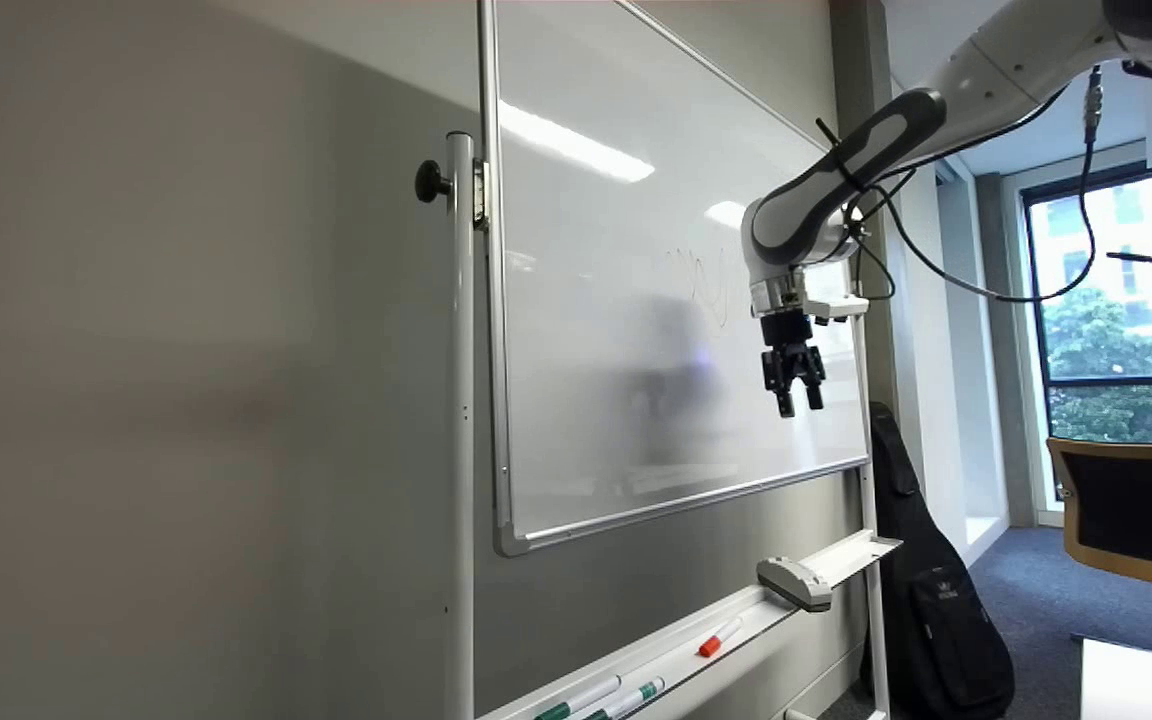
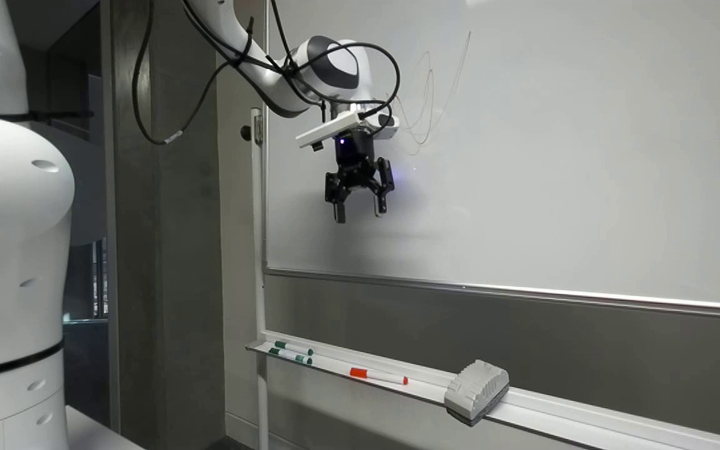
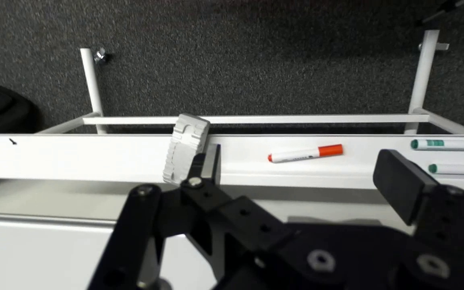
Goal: Wipe the white board with the grey eraser
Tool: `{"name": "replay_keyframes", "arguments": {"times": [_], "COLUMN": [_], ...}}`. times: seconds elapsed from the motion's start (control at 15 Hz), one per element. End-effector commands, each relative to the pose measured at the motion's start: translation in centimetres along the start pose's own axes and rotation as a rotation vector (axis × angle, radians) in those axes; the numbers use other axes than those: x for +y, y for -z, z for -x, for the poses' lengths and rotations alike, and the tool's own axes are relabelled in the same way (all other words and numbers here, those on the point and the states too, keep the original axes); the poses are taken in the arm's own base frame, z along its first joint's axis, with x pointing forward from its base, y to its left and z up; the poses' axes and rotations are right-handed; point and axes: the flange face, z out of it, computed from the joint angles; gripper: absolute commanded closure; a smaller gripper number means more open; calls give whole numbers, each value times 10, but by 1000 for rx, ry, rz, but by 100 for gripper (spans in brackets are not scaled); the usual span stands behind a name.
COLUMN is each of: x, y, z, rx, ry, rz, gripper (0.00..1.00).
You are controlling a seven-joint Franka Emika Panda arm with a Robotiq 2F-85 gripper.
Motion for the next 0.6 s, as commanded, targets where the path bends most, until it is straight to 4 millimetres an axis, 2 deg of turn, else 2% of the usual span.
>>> {"name": "replay_keyframes", "arguments": {"times": [0.0, 0.33, 0.53], "x": [8, 11, 21], "y": [-7, -11, -39], "z": [0, -1, -13], "rx": [-15, -23, -58], "ry": [-16, -25, -67], "rz": [-3, -4, 6], "gripper": [0, 0, 0]}}
